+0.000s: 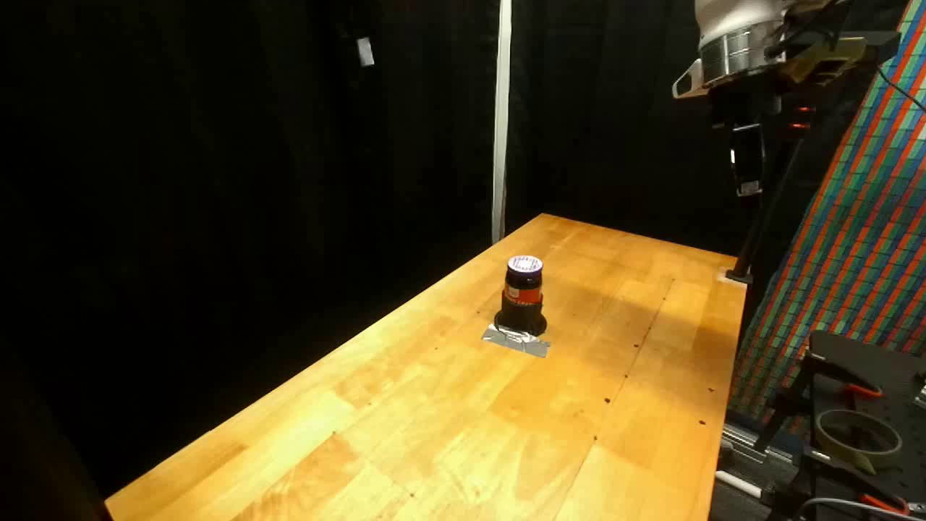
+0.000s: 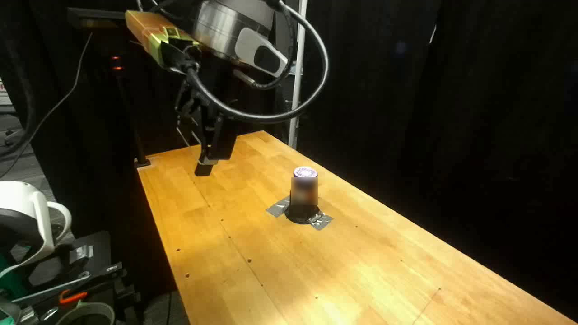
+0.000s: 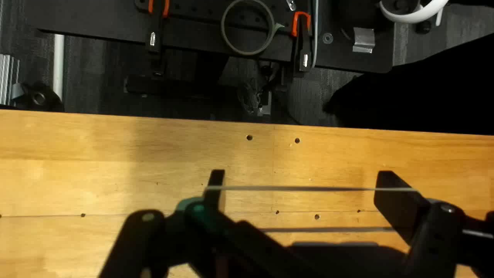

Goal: Put the rubber band around the brown cup

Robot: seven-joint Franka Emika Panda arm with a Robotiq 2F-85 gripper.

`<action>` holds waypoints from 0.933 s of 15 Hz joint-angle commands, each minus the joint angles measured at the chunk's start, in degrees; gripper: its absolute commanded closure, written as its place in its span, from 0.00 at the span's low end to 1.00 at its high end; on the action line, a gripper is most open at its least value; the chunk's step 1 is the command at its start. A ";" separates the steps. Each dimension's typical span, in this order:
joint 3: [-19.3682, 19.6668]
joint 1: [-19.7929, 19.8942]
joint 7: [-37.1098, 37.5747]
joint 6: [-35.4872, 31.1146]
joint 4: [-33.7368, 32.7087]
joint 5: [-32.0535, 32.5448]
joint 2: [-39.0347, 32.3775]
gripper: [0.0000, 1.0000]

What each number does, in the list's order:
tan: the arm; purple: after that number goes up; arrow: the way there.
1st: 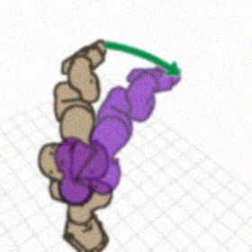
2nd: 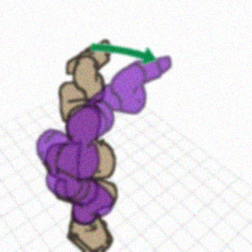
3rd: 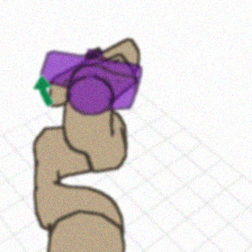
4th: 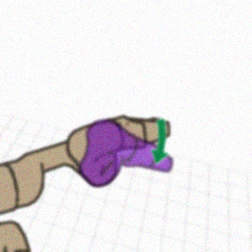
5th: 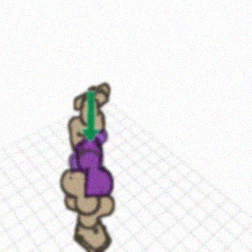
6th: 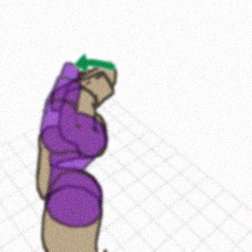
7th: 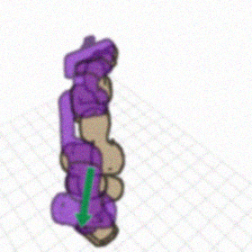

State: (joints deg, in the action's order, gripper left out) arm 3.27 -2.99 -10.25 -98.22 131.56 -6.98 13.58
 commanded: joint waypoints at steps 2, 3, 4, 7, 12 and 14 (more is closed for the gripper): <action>-0.75 0.80 -0.14 0.09 -0.29 -0.14 0.05 0.00; -0.75 0.79 -0.14 0.09 -0.34 -0.14 0.07 0.00; -0.75 0.79 -0.14 0.09 -0.37 -0.14 0.07 0.00; -1.07 0.67 -0.95 -4.90 -1.06 0.31 -2.03 0.00; -1.71 0.41 -3.17 -13.53 -13.86 -0.09 -17.82 0.00; -2.52 0.51 -2.61 -12.69 -20.18 0.47 -24.00 0.00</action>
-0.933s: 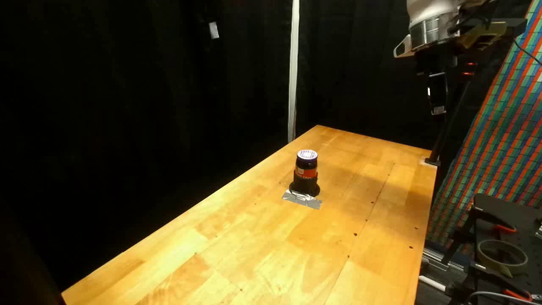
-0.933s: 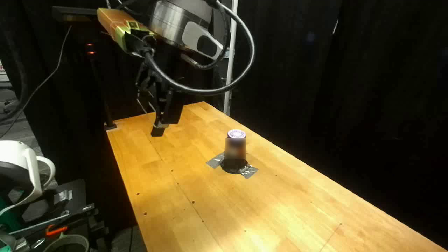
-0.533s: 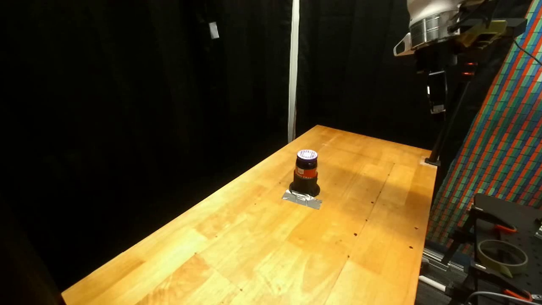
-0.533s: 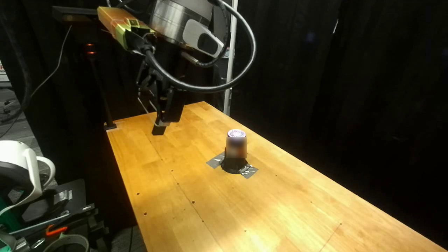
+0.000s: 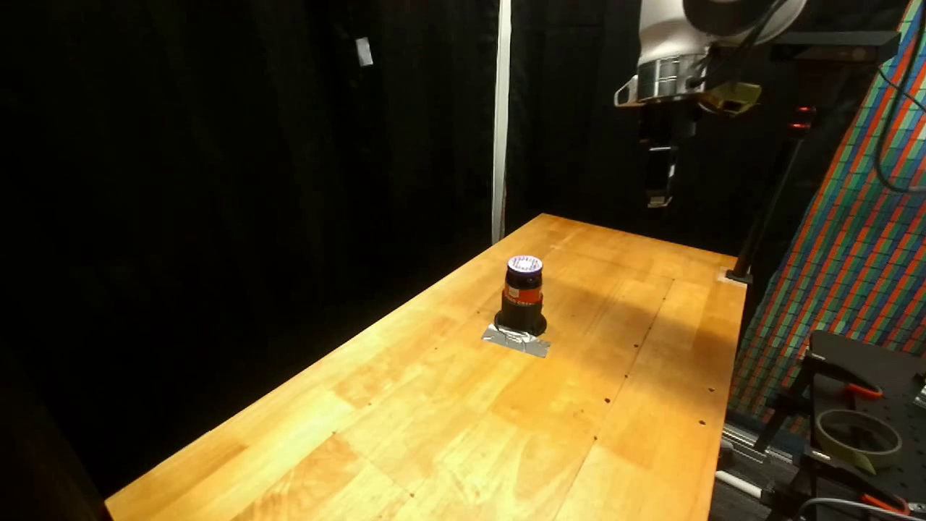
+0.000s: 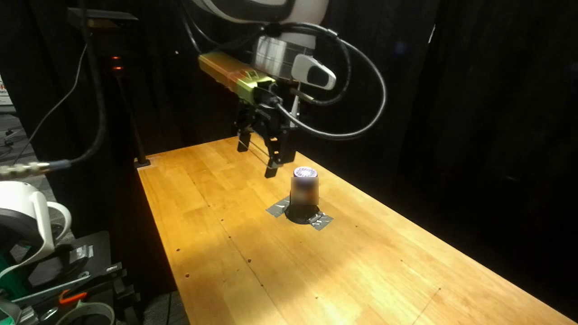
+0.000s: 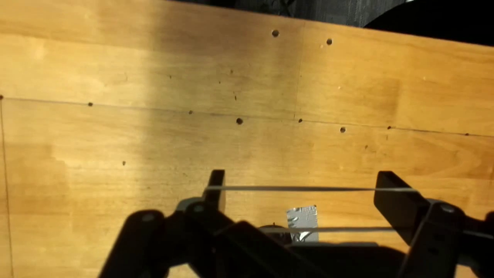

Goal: Put the rubber band around the brown cup

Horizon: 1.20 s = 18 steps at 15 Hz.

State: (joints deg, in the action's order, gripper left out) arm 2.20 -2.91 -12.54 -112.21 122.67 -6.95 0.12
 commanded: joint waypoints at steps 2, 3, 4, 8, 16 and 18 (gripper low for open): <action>-2.40 0.69 -1.11 3.92 -17.56 0.37 -16.32 0.00; -2.88 0.81 -1.14 4.66 -20.74 0.49 -19.23 0.00; -3.38 0.99 -1.48 5.54 -23.85 0.27 -22.07 0.00; -4.42 0.57 0.11 7.65 -36.25 1.83 -32.38 0.00; -6.33 -0.44 -1.26 11.62 -59.34 5.04 -48.86 0.00; -6.68 -0.54 -1.76 12.78 -64.64 5.20 -52.65 0.00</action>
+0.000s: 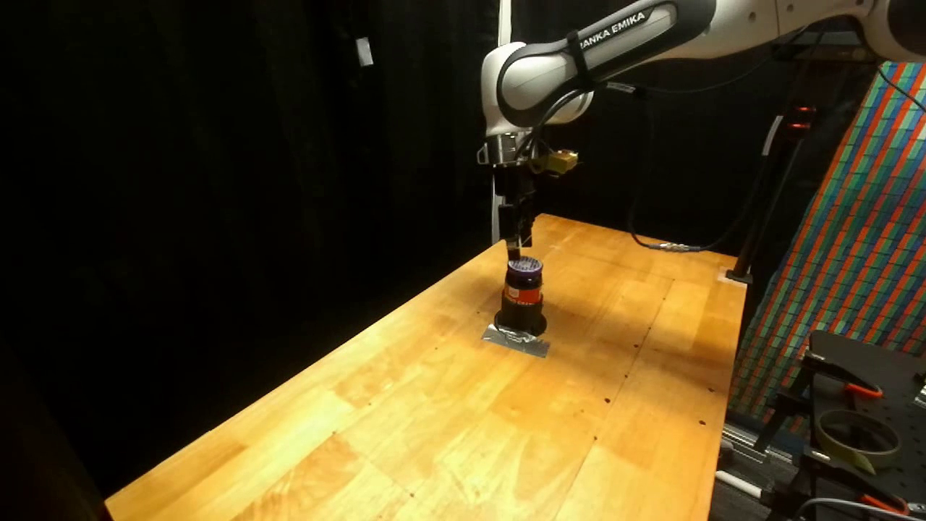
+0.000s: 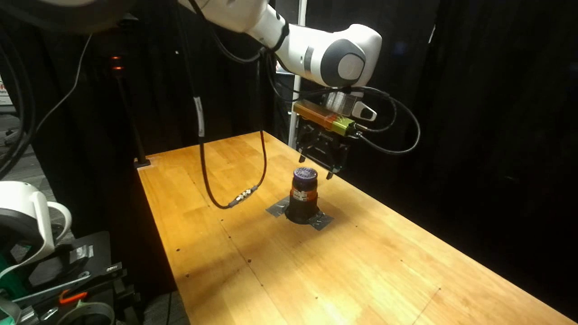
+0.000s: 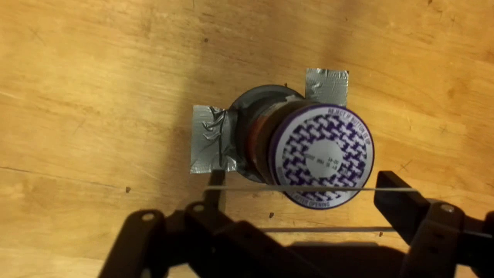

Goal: Put the rubber band around the brown cup

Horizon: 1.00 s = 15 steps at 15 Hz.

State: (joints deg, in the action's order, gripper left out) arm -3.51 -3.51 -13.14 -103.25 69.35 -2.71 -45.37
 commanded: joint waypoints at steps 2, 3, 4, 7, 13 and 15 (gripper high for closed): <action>-1.46 0.13 -1.97 6.38 -16.47 0.58 -10.88 0.00; -1.57 0.04 -2.30 7.88 -18.78 0.64 -12.50 0.00; -1.42 -0.39 -1.87 10.04 -21.14 0.94 -14.26 0.00; -0.94 -1.67 -0.60 18.39 -28.27 1.67 -19.02 0.00; 0.12 -5.53 -2.14 35.39 -35.01 5.73 -23.19 0.00; 0.39 -6.13 -3.24 37.21 -32.90 7.27 -21.52 0.00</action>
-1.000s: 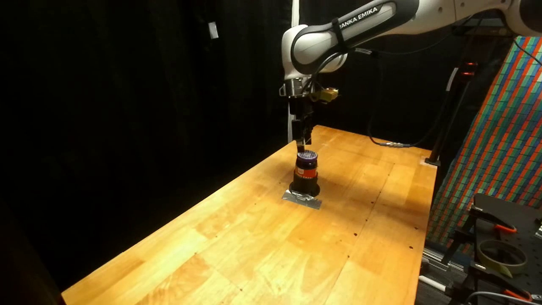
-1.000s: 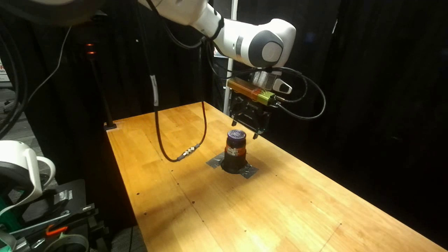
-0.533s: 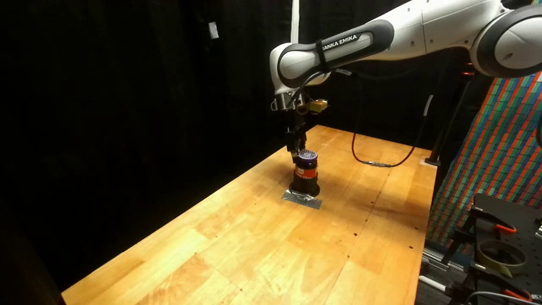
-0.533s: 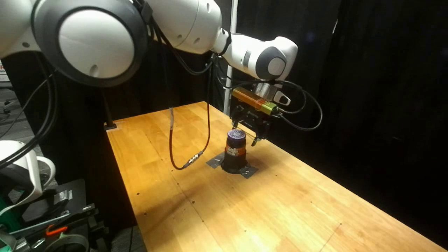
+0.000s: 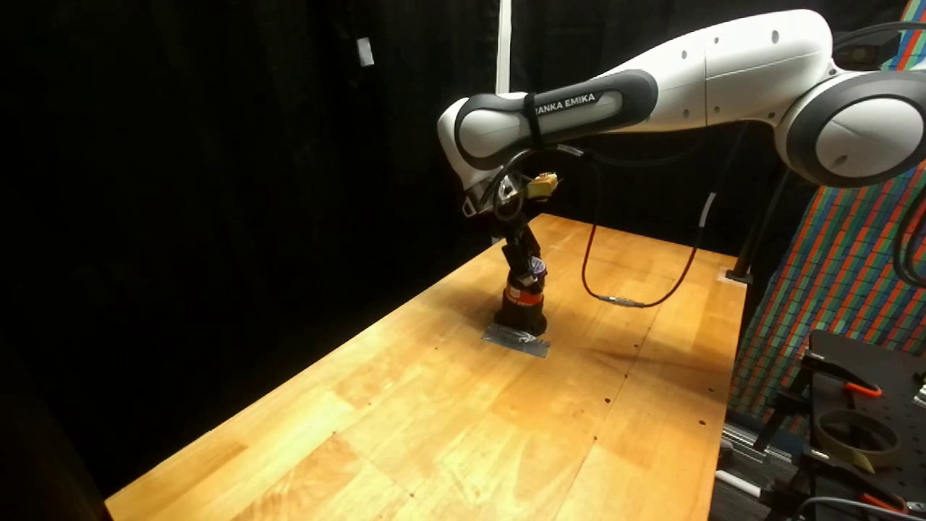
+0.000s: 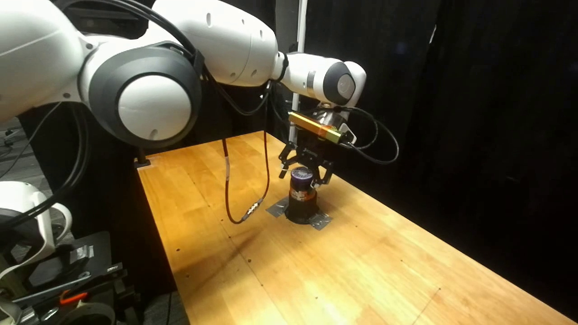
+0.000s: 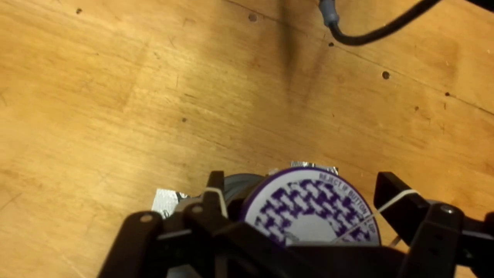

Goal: Put the rubber band around the brown cup

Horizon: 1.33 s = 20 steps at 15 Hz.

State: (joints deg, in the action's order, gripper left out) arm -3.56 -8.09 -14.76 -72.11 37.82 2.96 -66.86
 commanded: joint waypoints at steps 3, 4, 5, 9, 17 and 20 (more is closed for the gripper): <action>0.26 -1.34 -2.15 5.55 1.96 2.89 2.57 0.00; 0.11 -1.10 -2.09 5.14 3.10 2.83 3.35 0.00; 0.01 -0.91 -1.94 4.16 4.62 2.66 4.33 0.00; -0.15 -0.42 -1.06 -0.60 12.33 2.34 8.59 0.00; 0.08 0.10 -0.26 -20.00 32.66 2.93 18.92 0.00; -0.49 0.79 0.71 -24.51 39.75 3.14 23.30 0.00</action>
State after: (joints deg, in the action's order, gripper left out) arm -3.35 -7.93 -15.41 -91.92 66.51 5.46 -50.77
